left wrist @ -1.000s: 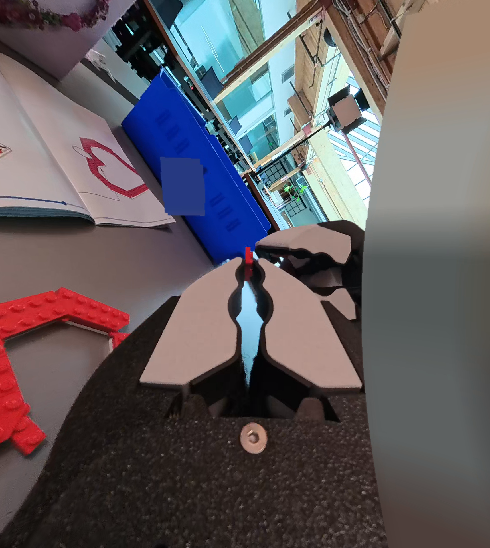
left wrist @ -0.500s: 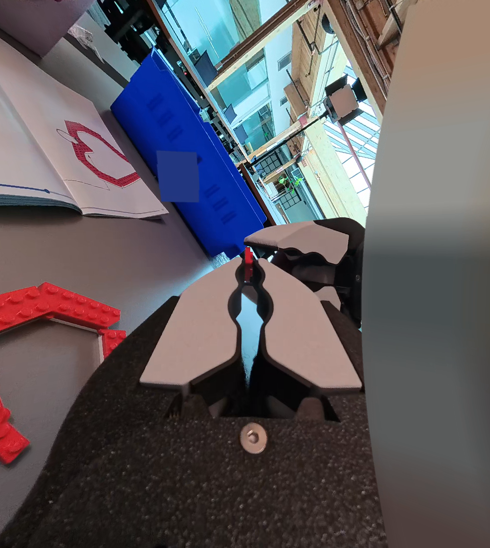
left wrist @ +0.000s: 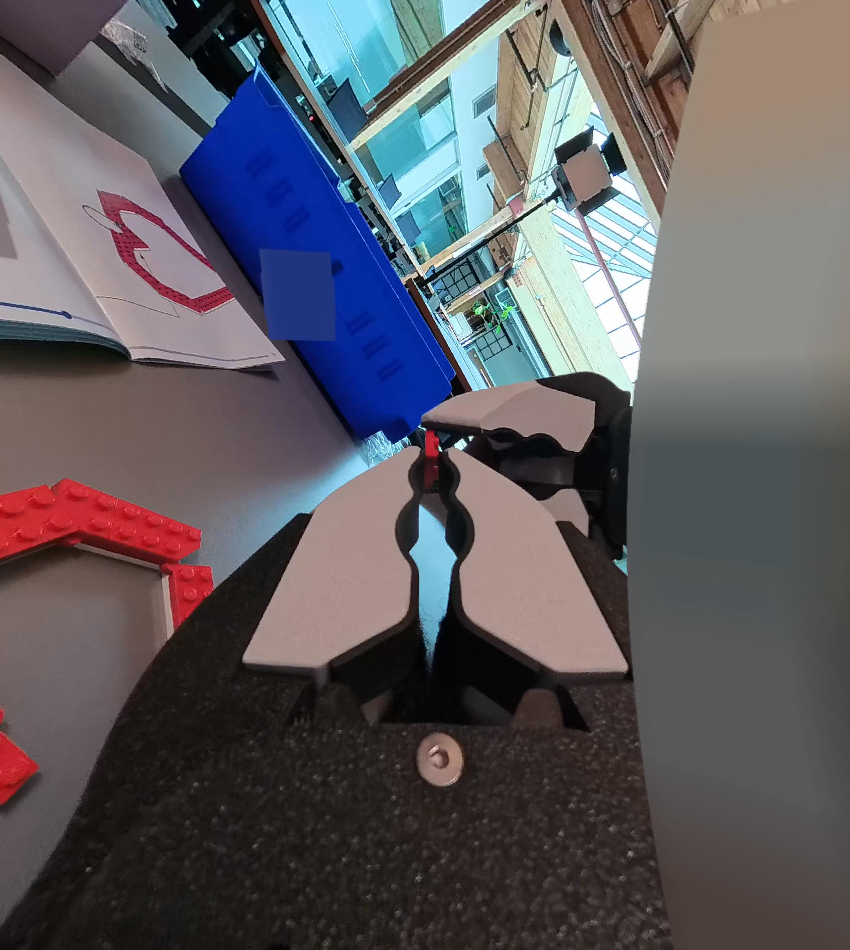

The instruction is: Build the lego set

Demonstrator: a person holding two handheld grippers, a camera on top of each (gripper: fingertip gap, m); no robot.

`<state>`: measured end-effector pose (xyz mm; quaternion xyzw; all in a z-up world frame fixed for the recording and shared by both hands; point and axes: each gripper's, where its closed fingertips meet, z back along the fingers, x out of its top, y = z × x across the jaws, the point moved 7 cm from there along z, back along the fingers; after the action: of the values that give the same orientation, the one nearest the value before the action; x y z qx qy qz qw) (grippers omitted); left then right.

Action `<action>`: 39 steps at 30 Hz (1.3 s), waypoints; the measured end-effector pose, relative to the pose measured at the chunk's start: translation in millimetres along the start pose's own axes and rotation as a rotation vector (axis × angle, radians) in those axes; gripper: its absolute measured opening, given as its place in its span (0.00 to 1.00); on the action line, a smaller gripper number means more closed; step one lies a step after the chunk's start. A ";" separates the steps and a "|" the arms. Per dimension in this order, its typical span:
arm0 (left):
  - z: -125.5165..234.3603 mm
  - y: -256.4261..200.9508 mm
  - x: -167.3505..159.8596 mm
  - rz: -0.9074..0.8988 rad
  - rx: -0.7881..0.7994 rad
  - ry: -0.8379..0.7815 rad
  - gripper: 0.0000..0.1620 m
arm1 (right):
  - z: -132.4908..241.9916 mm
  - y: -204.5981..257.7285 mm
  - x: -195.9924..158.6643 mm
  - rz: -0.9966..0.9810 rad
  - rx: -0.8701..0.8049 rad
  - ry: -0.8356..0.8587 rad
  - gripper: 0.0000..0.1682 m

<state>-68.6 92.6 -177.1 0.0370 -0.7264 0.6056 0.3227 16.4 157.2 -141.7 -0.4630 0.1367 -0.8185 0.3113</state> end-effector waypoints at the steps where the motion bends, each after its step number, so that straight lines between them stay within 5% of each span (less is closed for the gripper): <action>1: -0.2 0.1 -0.1 0.000 0.000 0.000 0.02 | 0.2 -0.3 -0.1 0.000 0.000 0.001 0.14; 10: 4.6 -2.3 3.3 -0.006 -0.049 0.005 0.09 | 6.6 1.7 -2.1 -0.071 0.021 0.024 0.13; 16: 30.7 -9.3 13.6 -0.444 0.121 0.031 0.13 | 14.2 31.8 -38.9 -0.406 0.180 0.156 0.13; 23: 38.6 -17.9 0.0 -0.755 0.174 0.203 0.13 | 3.6 49.4 -58.7 -0.408 0.318 0.350 0.13; 32: 43.1 -14.8 -1.1 -0.783 0.187 0.177 0.13 | 0.3 41.8 -66.6 -0.335 0.393 0.472 0.13; 39: 45.8 -11.5 0.1 -0.783 0.199 0.174 0.13 | 2.4 38.0 -62.4 -0.346 0.425 0.413 0.13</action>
<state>-83.0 48.3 -169.8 0.2902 -0.5654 0.5054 0.5837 56.5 167.8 -201.8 -0.2286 -0.0574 -0.9459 0.2232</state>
